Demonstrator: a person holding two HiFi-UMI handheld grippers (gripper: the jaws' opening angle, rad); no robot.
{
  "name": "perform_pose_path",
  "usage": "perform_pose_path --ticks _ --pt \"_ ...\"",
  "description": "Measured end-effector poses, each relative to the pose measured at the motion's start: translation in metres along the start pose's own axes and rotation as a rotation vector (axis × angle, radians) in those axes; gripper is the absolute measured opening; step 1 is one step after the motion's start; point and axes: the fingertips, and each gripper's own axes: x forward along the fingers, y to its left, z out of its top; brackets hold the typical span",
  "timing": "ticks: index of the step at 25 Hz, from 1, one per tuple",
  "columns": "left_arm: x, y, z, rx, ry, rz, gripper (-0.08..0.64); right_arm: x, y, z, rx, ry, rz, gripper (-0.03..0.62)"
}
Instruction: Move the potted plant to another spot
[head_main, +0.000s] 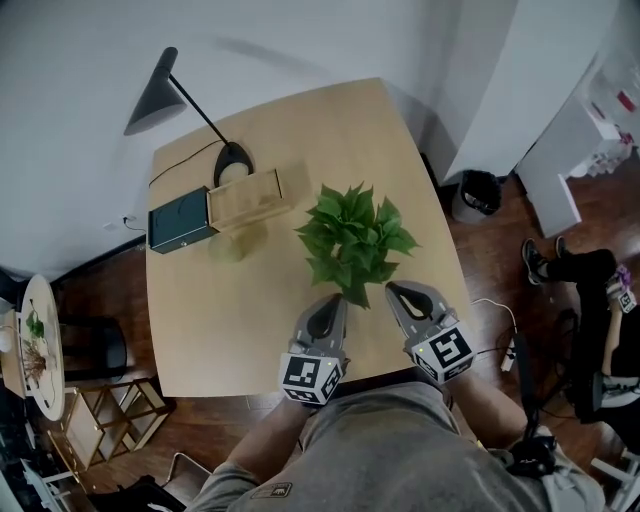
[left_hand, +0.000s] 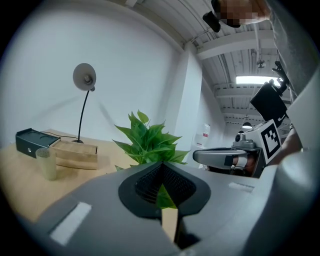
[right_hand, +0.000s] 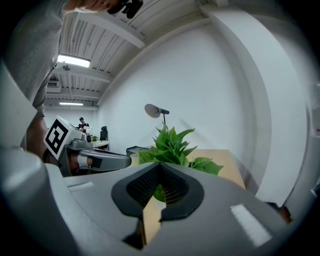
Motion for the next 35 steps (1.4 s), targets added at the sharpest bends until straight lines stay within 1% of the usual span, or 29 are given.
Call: perform_pose_path --ticks 4,7,13,16,21,24,27,28,29,30,31,35 --pt "0.006 0.014 -0.017 -0.013 0.041 0.043 0.003 0.007 -0.011 -0.018 -0.005 0.051 0.009 0.005" --pt "0.011 0.026 -0.038 -0.024 0.084 0.076 0.003 0.012 -0.020 -0.038 0.009 0.092 0.011 0.005" --pt "0.022 0.052 -0.088 -0.047 0.181 0.138 0.003 0.020 -0.038 -0.092 0.056 0.184 0.010 0.005" --pt "0.029 0.062 -0.111 -0.045 0.224 0.158 0.003 0.029 -0.044 -0.116 0.071 0.222 0.016 0.005" --pt "0.041 0.071 -0.128 -0.020 0.245 0.164 0.003 0.043 -0.050 -0.136 0.078 0.251 0.038 0.005" --pt "0.046 0.076 -0.133 0.028 0.247 0.168 0.003 0.048 -0.051 -0.143 0.074 0.269 0.054 0.006" --pt "0.049 0.076 -0.138 0.059 0.271 0.158 0.006 0.053 -0.049 -0.145 0.049 0.271 0.082 0.015" --pt "0.051 0.076 -0.139 0.066 0.276 0.150 0.037 0.055 -0.048 -0.147 0.038 0.271 0.093 0.020" --pt "0.053 0.075 -0.139 0.079 0.271 0.141 0.053 0.057 -0.047 -0.148 0.030 0.276 0.105 0.040" --pt "0.055 0.075 -0.138 0.096 0.264 0.130 0.075 0.058 -0.047 -0.150 0.024 0.284 0.117 0.100" --pt "0.058 0.074 -0.138 0.111 0.259 0.115 0.100 0.059 -0.046 -0.150 0.018 0.291 0.129 0.137" --pt "0.066 0.066 -0.134 0.153 0.247 0.020 0.219 0.066 -0.042 -0.154 -0.025 0.288 0.185 0.229"
